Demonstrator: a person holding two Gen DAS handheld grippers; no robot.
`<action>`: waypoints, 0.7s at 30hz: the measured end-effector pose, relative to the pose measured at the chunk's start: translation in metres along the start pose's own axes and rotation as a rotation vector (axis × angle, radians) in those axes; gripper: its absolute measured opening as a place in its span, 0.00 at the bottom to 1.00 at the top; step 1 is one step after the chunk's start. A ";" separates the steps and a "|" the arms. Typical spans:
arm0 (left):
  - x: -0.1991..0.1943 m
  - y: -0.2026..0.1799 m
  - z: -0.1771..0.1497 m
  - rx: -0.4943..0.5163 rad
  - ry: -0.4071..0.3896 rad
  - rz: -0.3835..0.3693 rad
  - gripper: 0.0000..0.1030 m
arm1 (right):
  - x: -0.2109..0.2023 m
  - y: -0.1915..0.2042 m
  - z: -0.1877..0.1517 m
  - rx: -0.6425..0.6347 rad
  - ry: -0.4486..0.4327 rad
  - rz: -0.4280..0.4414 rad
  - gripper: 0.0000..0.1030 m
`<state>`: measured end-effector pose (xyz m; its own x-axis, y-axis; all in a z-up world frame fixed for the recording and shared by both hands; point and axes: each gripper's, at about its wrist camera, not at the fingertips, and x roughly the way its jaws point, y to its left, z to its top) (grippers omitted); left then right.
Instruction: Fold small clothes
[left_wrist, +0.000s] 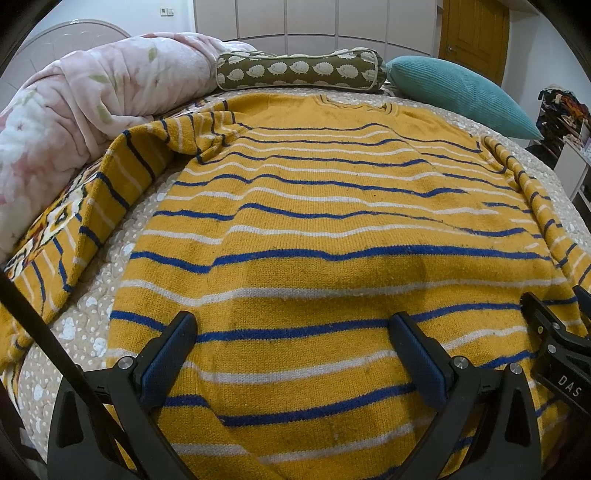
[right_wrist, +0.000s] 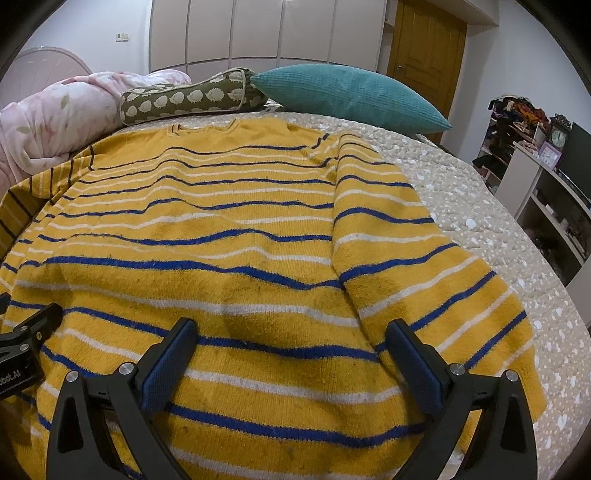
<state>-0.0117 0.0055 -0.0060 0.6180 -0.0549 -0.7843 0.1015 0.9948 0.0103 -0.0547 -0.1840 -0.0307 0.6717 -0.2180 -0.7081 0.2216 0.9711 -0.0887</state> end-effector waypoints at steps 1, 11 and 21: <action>0.000 0.000 0.001 0.001 0.001 0.003 1.00 | 0.001 0.000 0.000 0.000 0.001 0.000 1.00; 0.000 0.001 0.000 0.002 -0.001 -0.002 1.00 | 0.002 0.000 0.002 -0.002 0.004 -0.001 1.00; 0.000 0.001 -0.001 0.000 -0.003 -0.003 1.00 | 0.003 0.000 0.002 -0.001 0.006 0.001 1.00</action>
<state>-0.0119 0.0067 -0.0069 0.6203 -0.0582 -0.7822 0.1032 0.9946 0.0078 -0.0511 -0.1851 -0.0310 0.6674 -0.2164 -0.7126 0.2200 0.9714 -0.0889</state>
